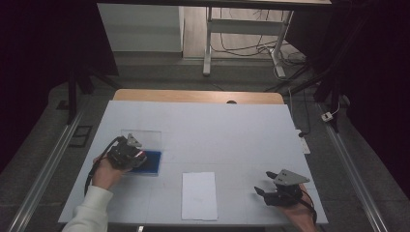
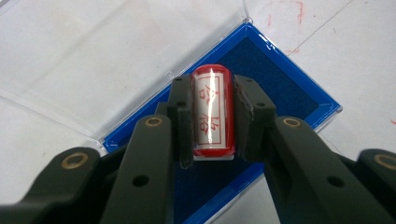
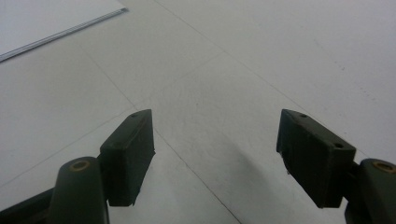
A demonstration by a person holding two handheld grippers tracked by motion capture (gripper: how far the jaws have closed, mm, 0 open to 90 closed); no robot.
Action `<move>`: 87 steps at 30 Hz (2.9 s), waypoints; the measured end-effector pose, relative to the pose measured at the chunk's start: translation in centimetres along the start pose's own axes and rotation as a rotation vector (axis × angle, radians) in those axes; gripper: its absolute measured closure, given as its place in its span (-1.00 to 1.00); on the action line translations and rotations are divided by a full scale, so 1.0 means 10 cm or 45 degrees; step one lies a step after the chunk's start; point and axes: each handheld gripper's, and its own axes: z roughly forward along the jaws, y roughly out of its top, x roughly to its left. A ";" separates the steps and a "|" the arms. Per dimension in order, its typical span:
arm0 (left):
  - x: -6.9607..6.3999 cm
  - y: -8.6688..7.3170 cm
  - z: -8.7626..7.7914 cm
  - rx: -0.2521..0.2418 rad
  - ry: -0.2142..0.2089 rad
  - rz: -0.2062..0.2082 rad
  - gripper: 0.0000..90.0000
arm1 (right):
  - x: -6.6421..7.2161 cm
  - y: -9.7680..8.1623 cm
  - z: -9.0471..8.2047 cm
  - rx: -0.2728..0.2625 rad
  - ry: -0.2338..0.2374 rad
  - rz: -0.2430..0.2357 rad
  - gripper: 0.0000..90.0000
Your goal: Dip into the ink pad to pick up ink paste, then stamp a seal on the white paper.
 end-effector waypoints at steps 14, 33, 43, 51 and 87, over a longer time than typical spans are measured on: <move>-0.02 0.00 0.00 -0.003 0.009 0.006 0.57 | -0.01 0.00 0.01 0.002 0.002 0.001 -0.39; 0.07 -0.05 -0.06 -0.101 -0.040 -0.046 0.56 | -0.02 -0.01 0.00 0.000 -0.004 0.003 -0.40; 0.04 0.01 -0.30 -0.224 -0.080 -0.043 0.56 | -0.02 -0.01 -0.01 -0.002 -0.004 0.006 -0.39; 0.07 0.00 -0.34 -0.249 -0.134 -0.055 0.56 | -0.03 -0.02 -0.01 -0.004 -0.008 0.007 -0.39; -0.31 0.24 -0.51 -0.372 -0.308 0.079 0.55 | -0.03 -0.02 -0.02 -0.008 -0.012 0.005 -0.39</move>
